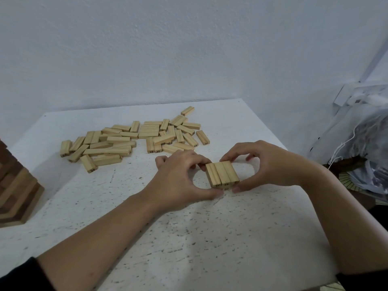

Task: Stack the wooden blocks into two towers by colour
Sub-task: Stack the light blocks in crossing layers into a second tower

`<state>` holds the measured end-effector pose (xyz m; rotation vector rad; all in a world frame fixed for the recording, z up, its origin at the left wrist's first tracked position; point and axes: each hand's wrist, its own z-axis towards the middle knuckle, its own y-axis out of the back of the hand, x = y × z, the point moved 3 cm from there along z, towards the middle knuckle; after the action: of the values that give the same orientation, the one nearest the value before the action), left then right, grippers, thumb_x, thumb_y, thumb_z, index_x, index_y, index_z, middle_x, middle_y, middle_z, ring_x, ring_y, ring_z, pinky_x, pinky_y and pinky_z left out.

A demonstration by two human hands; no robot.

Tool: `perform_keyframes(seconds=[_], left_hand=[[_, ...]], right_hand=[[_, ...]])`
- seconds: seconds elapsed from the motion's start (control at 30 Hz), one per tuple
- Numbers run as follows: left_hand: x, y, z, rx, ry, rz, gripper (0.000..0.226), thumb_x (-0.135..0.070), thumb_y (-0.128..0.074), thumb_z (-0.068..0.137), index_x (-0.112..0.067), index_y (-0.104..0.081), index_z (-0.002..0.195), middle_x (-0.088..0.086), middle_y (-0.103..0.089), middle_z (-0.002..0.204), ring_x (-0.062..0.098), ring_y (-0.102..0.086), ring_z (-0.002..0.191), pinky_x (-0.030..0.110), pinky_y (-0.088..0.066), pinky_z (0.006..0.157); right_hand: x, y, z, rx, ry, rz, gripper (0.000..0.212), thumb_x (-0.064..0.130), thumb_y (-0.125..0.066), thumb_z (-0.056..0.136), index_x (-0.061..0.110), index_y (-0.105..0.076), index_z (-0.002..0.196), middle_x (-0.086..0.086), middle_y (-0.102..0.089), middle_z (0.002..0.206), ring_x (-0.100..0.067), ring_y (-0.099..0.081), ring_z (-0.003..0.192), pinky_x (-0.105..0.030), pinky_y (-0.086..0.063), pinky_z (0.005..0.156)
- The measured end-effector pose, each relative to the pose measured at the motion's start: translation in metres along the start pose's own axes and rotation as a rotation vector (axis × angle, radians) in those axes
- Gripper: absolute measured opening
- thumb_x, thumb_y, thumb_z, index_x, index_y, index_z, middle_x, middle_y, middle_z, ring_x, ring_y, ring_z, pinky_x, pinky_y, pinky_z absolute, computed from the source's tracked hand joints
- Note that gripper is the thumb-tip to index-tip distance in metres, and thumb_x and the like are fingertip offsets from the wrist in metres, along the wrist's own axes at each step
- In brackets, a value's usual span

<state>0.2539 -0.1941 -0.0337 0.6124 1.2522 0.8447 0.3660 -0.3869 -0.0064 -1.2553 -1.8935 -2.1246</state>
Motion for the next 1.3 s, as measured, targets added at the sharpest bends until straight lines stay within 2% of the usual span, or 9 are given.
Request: perform_keyframes(seconds=[0.1, 0.3, 0.57, 0.73, 0.93, 1.1, 1.17, 1.23, 1.3], left_hand=[[0.001, -0.001, 0.0, -0.014, 0.011, -0.028, 0.054, -0.076, -0.076, 0.065, -0.046, -0.066, 0.109, -0.023, -0.058, 0.106, -0.009, -0.039, 0.111, 0.039, -0.025, 0.097], [0.001, -0.002, 0.001, -0.01, 0.013, -0.039, 0.056, -0.078, -0.075, 0.065, -0.046, -0.069, 0.111, -0.024, -0.058, 0.105, -0.008, -0.04, 0.11, 0.039, -0.026, 0.098], [0.002, -0.002, 0.002, -0.004, 0.012, -0.036, 0.059, -0.081, -0.073, 0.063, -0.046, -0.069, 0.109, -0.024, -0.059, 0.103, -0.009, -0.041, 0.109, 0.041, -0.027, 0.098], [0.002, -0.003, 0.002, 0.017, 0.007, -0.018, 0.071, -0.091, -0.06, 0.056, -0.047, -0.068, 0.111, -0.025, -0.058, 0.102, -0.005, -0.044, 0.109, 0.04, -0.028, 0.096], [0.0, -0.001, 0.001, 0.027, 0.009, 0.002, 0.067, -0.085, -0.071, 0.06, -0.049, -0.065, 0.116, -0.025, -0.058, 0.103, -0.006, -0.043, 0.11, 0.041, -0.028, 0.097], [-0.004, 0.005, 0.0, 0.097, 0.014, 0.032, 0.076, -0.084, -0.071, 0.063, -0.045, -0.061, 0.127, -0.026, -0.056, 0.11, -0.013, -0.038, 0.113, 0.041, -0.026, 0.103], [-0.007, 0.014, -0.001, 0.166, 0.02, 0.044, 0.086, -0.083, -0.071, 0.063, -0.042, -0.055, 0.137, -0.028, -0.052, 0.117, -0.018, -0.034, 0.114, 0.038, -0.026, 0.107], [-0.006, 0.025, 0.0, 0.233, 0.032, 0.045, 0.097, -0.088, -0.067, 0.061, -0.041, -0.048, 0.144, -0.03, -0.049, 0.126, -0.012, -0.04, 0.118, 0.039, -0.033, 0.111], [-0.003, 0.038, 0.0, 0.262, 0.026, 0.074, 0.094, -0.091, -0.063, 0.062, -0.044, -0.049, 0.142, -0.031, -0.048, 0.128, -0.006, -0.046, 0.119, 0.034, -0.041, 0.107]], right_hand=[[0.0, 0.0, 0.0, -0.008, 0.01, 0.009, 0.048, 0.041, -0.088, 0.072, 0.045, -0.067, 0.116, 0.032, -0.061, 0.118, 0.006, -0.051, 0.116, -0.025, -0.041, 0.093], [-0.001, 0.0, 0.001, -0.007, 0.004, 0.014, 0.049, 0.043, -0.089, 0.072, 0.046, -0.067, 0.116, 0.031, -0.062, 0.119, 0.004, -0.051, 0.118, -0.029, -0.043, 0.097], [-0.001, -0.001, 0.001, -0.006, 0.002, 0.006, 0.048, 0.045, -0.088, 0.072, 0.047, -0.067, 0.114, 0.033, -0.061, 0.118, 0.006, -0.05, 0.117, -0.025, -0.041, 0.093], [-0.001, -0.001, 0.001, -0.006, 0.001, -0.004, 0.048, 0.044, -0.088, 0.073, 0.047, -0.066, 0.115, 0.032, -0.061, 0.118, 0.006, -0.05, 0.117, -0.025, -0.04, 0.091], [-0.001, -0.001, -0.001, -0.005, -0.012, -0.008, 0.053, 0.047, -0.088, 0.072, 0.047, -0.064, 0.12, 0.033, -0.06, 0.121, 0.006, -0.049, 0.12, -0.024, -0.041, 0.094], [0.003, 0.0, -0.001, -0.029, -0.007, 0.026, 0.056, 0.071, -0.075, 0.071, 0.049, -0.064, 0.121, 0.033, -0.059, 0.123, 0.006, -0.052, 0.119, -0.028, -0.044, 0.097], [0.007, 0.0, 0.001, -0.068, -0.013, 0.054, 0.05, 0.071, -0.072, 0.075, 0.048, -0.065, 0.119, 0.032, -0.061, 0.121, 0.007, -0.053, 0.118, -0.031, -0.047, 0.099], [0.012, -0.002, 0.004, -0.105, -0.018, 0.086, 0.046, 0.069, -0.064, 0.078, 0.046, -0.067, 0.117, 0.031, -0.062, 0.119, 0.007, -0.054, 0.117, -0.032, -0.047, 0.1], [0.018, -0.003, 0.007, -0.149, -0.014, 0.091, 0.045, 0.069, -0.055, 0.082, 0.043, -0.068, 0.117, 0.031, -0.062, 0.118, 0.007, -0.055, 0.115, -0.03, -0.047, 0.099]])
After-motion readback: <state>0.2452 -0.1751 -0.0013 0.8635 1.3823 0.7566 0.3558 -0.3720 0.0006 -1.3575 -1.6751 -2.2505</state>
